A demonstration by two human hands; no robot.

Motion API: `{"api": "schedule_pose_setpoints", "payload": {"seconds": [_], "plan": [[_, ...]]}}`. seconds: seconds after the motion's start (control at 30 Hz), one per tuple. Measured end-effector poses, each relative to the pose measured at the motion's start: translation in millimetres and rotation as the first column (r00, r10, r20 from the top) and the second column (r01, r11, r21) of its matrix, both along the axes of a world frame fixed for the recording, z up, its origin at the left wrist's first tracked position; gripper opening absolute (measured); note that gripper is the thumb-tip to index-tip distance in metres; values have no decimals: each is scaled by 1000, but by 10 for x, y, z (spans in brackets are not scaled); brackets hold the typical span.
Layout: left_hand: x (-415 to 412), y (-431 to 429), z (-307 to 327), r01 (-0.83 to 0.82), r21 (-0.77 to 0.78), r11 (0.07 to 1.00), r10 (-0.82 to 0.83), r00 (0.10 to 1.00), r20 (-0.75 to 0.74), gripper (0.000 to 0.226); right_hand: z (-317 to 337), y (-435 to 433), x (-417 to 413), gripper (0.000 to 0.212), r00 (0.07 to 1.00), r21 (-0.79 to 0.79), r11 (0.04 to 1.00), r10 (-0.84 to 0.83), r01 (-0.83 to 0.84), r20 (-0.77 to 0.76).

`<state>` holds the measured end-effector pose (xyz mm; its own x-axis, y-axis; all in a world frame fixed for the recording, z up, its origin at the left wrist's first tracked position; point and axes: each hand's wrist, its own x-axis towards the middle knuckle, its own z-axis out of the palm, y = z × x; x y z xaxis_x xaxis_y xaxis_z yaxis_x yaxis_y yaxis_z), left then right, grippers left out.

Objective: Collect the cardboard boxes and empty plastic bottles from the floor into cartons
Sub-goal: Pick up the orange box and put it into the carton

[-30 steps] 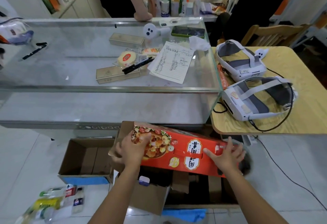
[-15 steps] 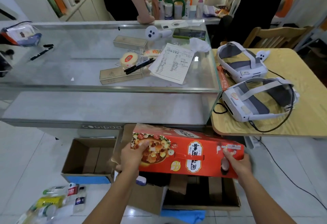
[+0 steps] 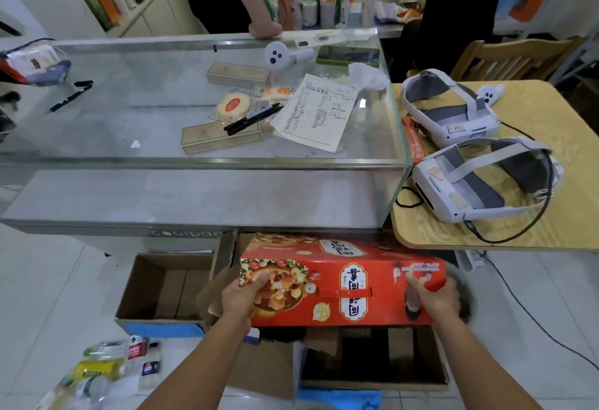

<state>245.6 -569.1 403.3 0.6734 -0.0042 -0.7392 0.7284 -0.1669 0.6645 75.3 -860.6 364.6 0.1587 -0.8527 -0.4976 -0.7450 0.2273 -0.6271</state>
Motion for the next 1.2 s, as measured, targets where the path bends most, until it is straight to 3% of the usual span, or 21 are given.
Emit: {"api": "schedule_pose_setpoints", "payload": {"seconds": [0.17,0.27,0.37,0.43,0.47,0.53,0.63,0.7,0.73,0.87,1.03,1.13,1.2], "plan": [[-179,131,-190,49,-18,999,-49,999,-14,45,-324,79,-233,92,995,75,996,31,-39,97],[-298,170,-188,133,60,989,-136,989,51,49,-304,163,-357,74,989,95,995,28,-42,147],[-386,208,-127,254,170,952,-280,948,152,69,-233,299,-403,79,988,28,999,26,-31,155],[-432,293,-130,315,231,921,-366,903,226,102,-140,461,-396,95,998,-72,997,42,-39,38],[-458,337,-104,359,312,880,-440,862,250,107,-67,568,-381,102,996,-124,989,81,-86,-44],[-509,456,-54,416,565,712,-621,749,231,101,87,798,-328,112,938,-191,933,261,-306,-226],[-538,772,-41,450,806,384,-866,479,145,98,182,1103,-217,118,712,-205,703,571,-681,-409],[-520,1049,-91,367,902,228,-945,308,114,96,260,1335,-122,118,499,-187,476,699,-859,-513],[-519,1181,-116,376,909,180,-954,291,68,93,324,1465,-67,117,428,-194,385,737,-902,-523],[-554,1747,80,352,931,96,-937,347,-34,88,448,2120,189,112,261,-259,132,785,-957,-562],[-733,2798,314,117,976,185,-882,457,113,93,524,3148,485,116,61,-246,-119,783,-962,-619],[-921,3623,342,108,975,196,-822,560,103,113,625,3907,571,118,-34,-264,-257,775,-930,-631],[-1075,4201,312,127,962,243,-760,641,107,113,703,4426,620,117,-134,-227,-349,762,-909,-634]]}}
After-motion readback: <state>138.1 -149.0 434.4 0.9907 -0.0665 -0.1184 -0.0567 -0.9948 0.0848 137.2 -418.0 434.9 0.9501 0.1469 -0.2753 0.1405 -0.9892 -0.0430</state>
